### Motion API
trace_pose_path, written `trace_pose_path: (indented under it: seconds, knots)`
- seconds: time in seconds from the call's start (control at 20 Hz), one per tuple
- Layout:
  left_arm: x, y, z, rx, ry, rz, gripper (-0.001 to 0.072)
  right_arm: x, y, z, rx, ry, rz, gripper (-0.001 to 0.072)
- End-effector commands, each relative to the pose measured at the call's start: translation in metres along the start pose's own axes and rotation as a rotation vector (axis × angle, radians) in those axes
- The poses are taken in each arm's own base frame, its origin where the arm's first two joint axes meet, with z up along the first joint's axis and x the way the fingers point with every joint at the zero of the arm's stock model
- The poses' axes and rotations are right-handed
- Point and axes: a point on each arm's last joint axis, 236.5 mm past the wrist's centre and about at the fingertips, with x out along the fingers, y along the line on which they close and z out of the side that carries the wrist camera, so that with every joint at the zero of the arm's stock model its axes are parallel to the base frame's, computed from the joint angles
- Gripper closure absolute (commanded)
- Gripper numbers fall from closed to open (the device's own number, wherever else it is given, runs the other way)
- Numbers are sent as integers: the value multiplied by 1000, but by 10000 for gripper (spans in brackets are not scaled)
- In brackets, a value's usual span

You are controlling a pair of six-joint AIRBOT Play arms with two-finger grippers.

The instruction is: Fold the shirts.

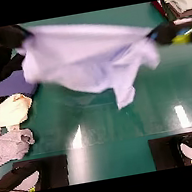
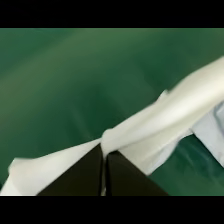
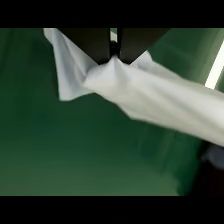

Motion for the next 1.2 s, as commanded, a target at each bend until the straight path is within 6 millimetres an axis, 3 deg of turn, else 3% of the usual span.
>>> trace_pose_path:
  seconds: [0.0,0.15,0.3,0.4,0.5,0.55,0.65,0.8,0.95,1.05,1.15]
  knots:
    - [-107,-32,72,100,-262,30,686,-113,30,78,-118,-285,-58,694]
    - [-163,-76,87,122,-394,-60,686,-169,56,97,-201,-372,-87,695]
    - [-195,-113,91,130,-464,-170,686,-203,73,113,-263,-423,-114,695]
    - [-195,-120,88,126,-453,-206,686,-206,73,120,-282,-410,-130,695]
    - [-167,-106,75,65,-371,-193,687,-189,63,119,-269,-353,-127,695]
    - [-141,-95,60,19,-302,-185,686,-169,55,116,-243,-302,-108,695]
    - [-77,-73,10,-58,-101,-184,686,-110,34,93,-186,-139,-69,695]
    - [22,-48,-95,-200,232,-202,686,-6,-9,32,-82,179,-65,695]
    - [99,-11,-193,-281,462,-118,686,83,-52,-23,-28,391,-108,695]
    - [140,13,-230,-300,530,-66,686,134,-81,-45,-2,422,-145,695]
    - [170,34,-248,-389,535,-35,685,172,-103,-56,25,413,-163,693]
